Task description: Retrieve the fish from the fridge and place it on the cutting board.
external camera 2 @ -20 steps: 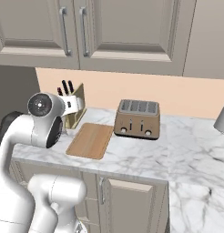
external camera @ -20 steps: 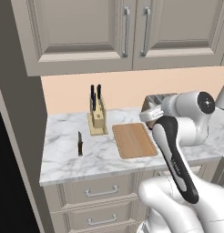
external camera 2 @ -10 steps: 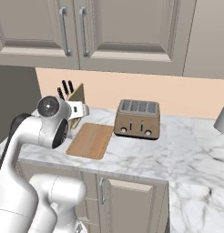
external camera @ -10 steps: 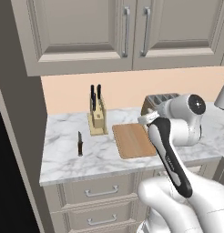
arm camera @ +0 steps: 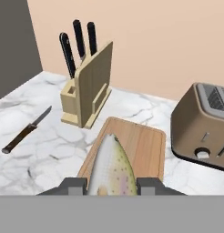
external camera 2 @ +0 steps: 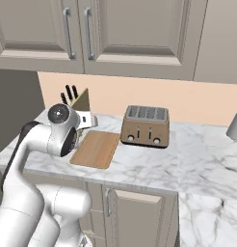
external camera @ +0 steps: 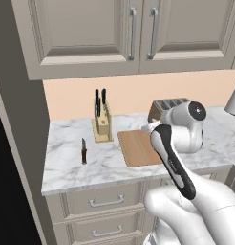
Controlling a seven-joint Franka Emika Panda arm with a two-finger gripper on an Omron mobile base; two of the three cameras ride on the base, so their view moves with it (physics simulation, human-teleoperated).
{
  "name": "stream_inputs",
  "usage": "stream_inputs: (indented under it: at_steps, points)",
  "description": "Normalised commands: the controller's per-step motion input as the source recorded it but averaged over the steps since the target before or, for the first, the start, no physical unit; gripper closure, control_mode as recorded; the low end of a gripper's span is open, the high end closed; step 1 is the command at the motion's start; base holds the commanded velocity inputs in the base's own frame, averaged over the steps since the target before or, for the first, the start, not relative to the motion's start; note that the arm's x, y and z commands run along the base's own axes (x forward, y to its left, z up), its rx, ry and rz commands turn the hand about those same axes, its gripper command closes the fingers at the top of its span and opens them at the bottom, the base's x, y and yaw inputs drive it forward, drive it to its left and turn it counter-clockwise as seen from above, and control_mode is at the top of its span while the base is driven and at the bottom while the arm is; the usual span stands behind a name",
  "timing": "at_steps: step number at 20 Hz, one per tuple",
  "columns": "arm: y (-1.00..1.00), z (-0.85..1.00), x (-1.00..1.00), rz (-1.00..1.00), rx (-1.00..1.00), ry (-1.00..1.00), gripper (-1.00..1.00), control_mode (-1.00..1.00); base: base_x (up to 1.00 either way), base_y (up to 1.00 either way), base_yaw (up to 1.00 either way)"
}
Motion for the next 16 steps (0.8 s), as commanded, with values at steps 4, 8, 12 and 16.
stream_inputs:
  at_steps: [4,8,12,16]
  points:
    - [0.00,-0.44,0.26,0.00,0.00,0.00,1.00,-1.00,0.00,0.00,0.00]
    - [0.00,-0.51,0.29,0.00,0.00,0.00,1.00,-1.00,0.00,0.00,0.00]
    - [0.00,-0.39,0.28,0.00,0.00,0.04,1.00,-1.00,0.00,0.00,0.00]
    - [0.00,-0.35,0.31,0.00,0.00,0.05,1.00,-1.00,0.00,0.00,0.00]
